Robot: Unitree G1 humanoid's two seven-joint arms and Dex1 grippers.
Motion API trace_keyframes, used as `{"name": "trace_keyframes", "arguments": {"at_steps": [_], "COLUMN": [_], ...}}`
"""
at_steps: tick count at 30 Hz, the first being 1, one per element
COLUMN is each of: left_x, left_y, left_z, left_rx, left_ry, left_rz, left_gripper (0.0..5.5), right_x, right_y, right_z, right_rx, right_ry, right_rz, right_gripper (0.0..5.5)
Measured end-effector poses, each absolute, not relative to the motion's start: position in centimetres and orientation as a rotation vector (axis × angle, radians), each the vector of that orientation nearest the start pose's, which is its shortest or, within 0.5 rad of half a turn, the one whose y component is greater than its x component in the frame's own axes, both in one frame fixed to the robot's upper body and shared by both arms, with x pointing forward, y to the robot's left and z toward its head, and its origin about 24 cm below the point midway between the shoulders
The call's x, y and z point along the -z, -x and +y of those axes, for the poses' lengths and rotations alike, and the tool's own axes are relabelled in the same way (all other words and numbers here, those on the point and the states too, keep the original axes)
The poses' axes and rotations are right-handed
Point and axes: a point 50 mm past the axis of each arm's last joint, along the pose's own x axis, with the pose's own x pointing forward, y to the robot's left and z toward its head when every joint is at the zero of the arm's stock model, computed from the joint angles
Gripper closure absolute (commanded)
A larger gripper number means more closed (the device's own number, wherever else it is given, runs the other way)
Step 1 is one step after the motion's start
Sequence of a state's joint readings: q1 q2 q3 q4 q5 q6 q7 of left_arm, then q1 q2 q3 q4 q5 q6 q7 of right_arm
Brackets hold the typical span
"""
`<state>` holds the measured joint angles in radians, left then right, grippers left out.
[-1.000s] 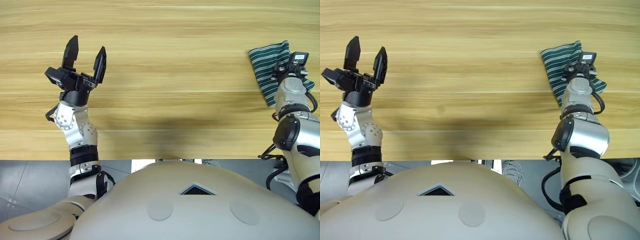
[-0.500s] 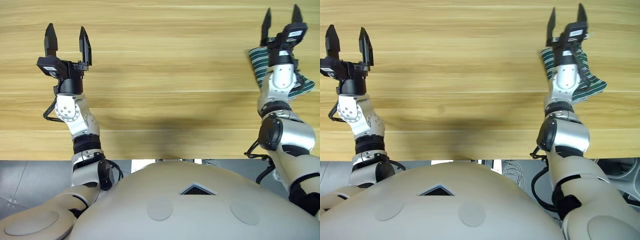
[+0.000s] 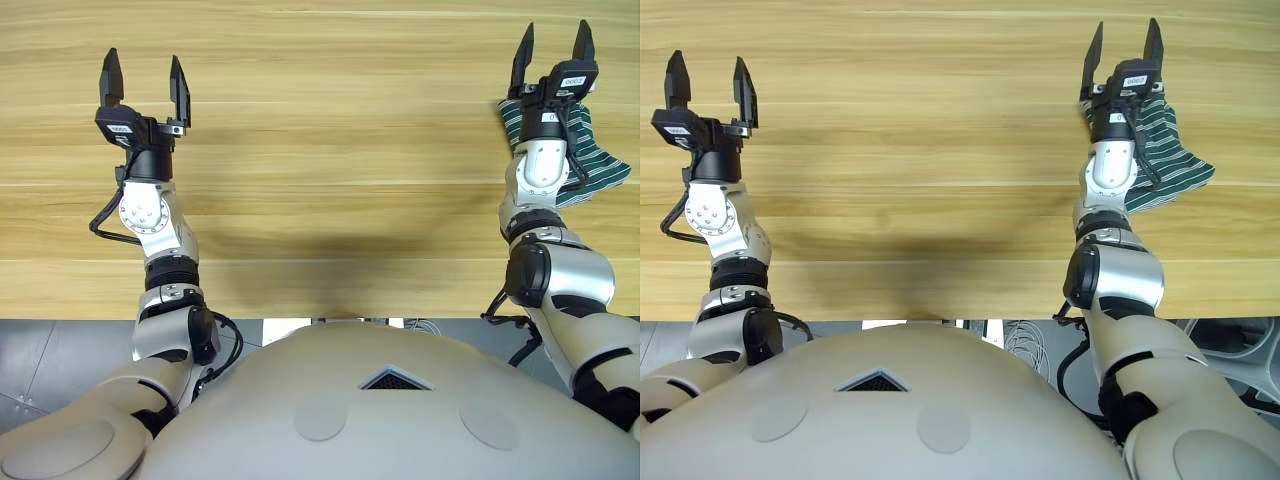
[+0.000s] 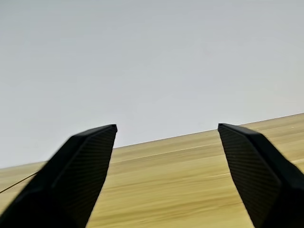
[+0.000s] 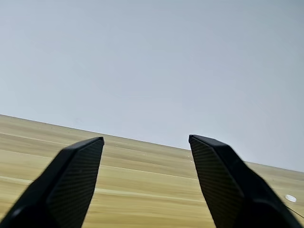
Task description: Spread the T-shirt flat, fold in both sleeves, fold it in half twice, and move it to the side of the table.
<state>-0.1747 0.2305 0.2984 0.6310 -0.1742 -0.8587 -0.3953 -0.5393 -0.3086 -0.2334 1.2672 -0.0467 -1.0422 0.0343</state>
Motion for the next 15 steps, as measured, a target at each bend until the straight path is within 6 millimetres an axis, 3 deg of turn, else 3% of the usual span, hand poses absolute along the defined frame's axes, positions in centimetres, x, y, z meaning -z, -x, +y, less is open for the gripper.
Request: {"name": "trace_keyframes", "arguments": {"at_steps": [15], "left_x": [-4.15], "left_y": [-25.21], "left_z": [24.25], "left_rx": [0.065], "left_ry": [-0.219], "left_rz": [-0.446], "left_gripper": [1.67], "right_x": [-3.69], "right_y": [-30.21], "right_z": [-24.73], "right_rx": [0.135], "right_ry": [0.251], "right_rz": [-0.327], "right_gripper": [2.16]}}
